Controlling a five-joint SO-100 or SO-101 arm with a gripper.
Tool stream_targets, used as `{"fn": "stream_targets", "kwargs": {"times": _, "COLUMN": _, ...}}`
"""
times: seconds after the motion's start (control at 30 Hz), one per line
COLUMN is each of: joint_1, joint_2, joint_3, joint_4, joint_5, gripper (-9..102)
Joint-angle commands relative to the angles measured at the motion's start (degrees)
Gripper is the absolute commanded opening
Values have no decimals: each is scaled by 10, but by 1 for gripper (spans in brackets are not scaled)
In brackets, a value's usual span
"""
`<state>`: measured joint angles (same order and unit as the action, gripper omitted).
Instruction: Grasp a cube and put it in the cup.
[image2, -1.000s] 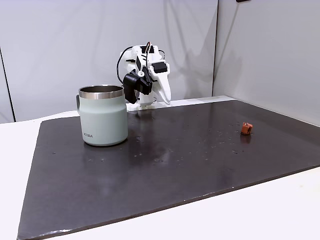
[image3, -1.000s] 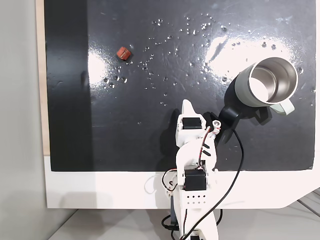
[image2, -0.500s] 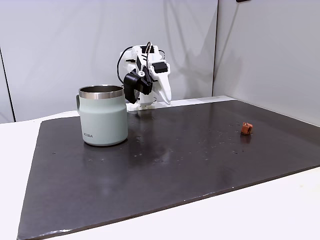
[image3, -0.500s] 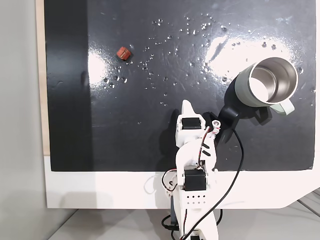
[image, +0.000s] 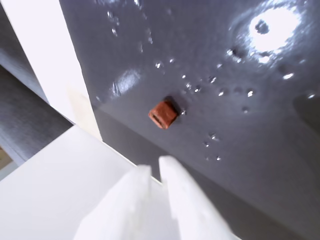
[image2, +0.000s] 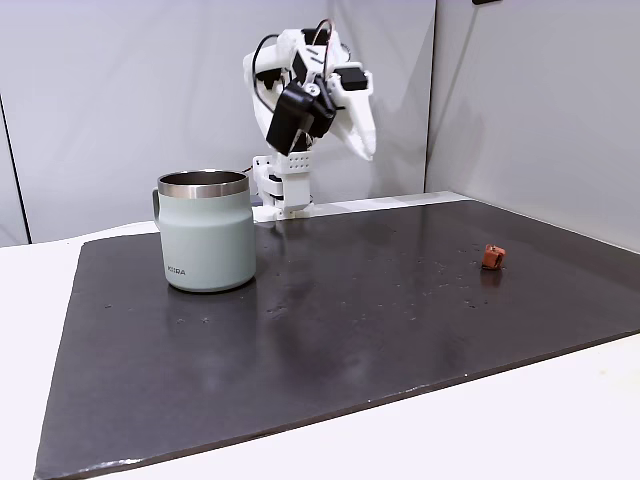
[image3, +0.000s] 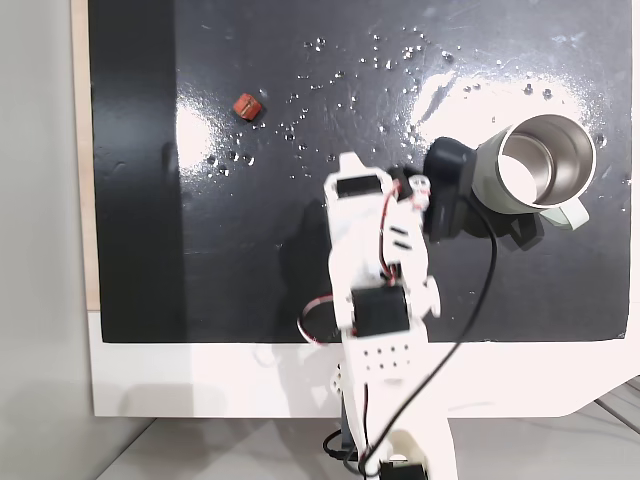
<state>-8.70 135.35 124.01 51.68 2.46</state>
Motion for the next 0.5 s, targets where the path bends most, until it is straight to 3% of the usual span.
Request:
{"fn": "stream_targets", "kwargs": {"times": 0.0, "joint_1": -15, "joint_2": -129, "joint_3": -172, "joint_4": 35, "joint_5": -7, "gripper": 0}}
{"fn": "stream_targets", "kwargs": {"times": 0.47, "joint_1": -77, "joint_2": -502, "joint_3": -577, "joint_4": 204, "joint_5": 47, "gripper": 0}}
